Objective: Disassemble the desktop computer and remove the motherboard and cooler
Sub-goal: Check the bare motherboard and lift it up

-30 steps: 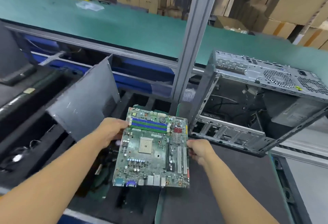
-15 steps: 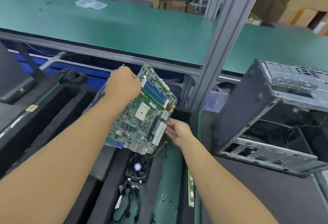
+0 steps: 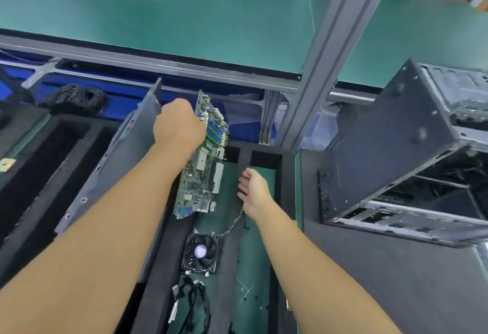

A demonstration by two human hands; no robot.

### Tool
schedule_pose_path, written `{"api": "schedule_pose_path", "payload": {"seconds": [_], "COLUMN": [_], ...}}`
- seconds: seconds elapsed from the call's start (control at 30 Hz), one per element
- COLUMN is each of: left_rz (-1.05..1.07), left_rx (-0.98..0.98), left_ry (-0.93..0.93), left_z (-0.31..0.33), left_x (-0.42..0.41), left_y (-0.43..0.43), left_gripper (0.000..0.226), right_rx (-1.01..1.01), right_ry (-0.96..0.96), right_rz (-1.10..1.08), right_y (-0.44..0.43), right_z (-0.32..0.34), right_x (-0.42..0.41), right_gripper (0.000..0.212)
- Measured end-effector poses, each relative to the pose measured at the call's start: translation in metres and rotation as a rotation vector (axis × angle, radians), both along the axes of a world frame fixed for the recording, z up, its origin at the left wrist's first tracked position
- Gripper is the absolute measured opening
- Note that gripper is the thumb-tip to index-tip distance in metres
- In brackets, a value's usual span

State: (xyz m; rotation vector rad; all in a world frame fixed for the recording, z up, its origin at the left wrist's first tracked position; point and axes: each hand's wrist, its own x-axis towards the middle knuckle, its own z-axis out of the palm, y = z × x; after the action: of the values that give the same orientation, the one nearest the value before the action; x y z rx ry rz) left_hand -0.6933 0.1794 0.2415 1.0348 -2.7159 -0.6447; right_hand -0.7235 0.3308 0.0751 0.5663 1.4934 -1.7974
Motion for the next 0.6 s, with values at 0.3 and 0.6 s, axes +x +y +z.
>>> {"api": "schedule_pose_path", "payload": {"seconds": [0.3, 0.6], "left_rz": [0.047, 0.055], "left_rx": [-0.001, 0.038], "left_ry": [-0.061, -0.157], "left_z": [-0.02, -0.06], "left_x": [-0.008, -0.005], "left_y": [-0.004, -0.002], "left_gripper": [0.008, 0.016], "right_rx": [0.214, 0.226], "right_ry": [0.393, 0.496], "right_rz": [0.277, 0.573], "right_y": [0.01, -0.004], "right_z": [-0.002, -0.015], "right_x": [0.036, 0.075], "right_gripper": [0.028, 0.035]}}
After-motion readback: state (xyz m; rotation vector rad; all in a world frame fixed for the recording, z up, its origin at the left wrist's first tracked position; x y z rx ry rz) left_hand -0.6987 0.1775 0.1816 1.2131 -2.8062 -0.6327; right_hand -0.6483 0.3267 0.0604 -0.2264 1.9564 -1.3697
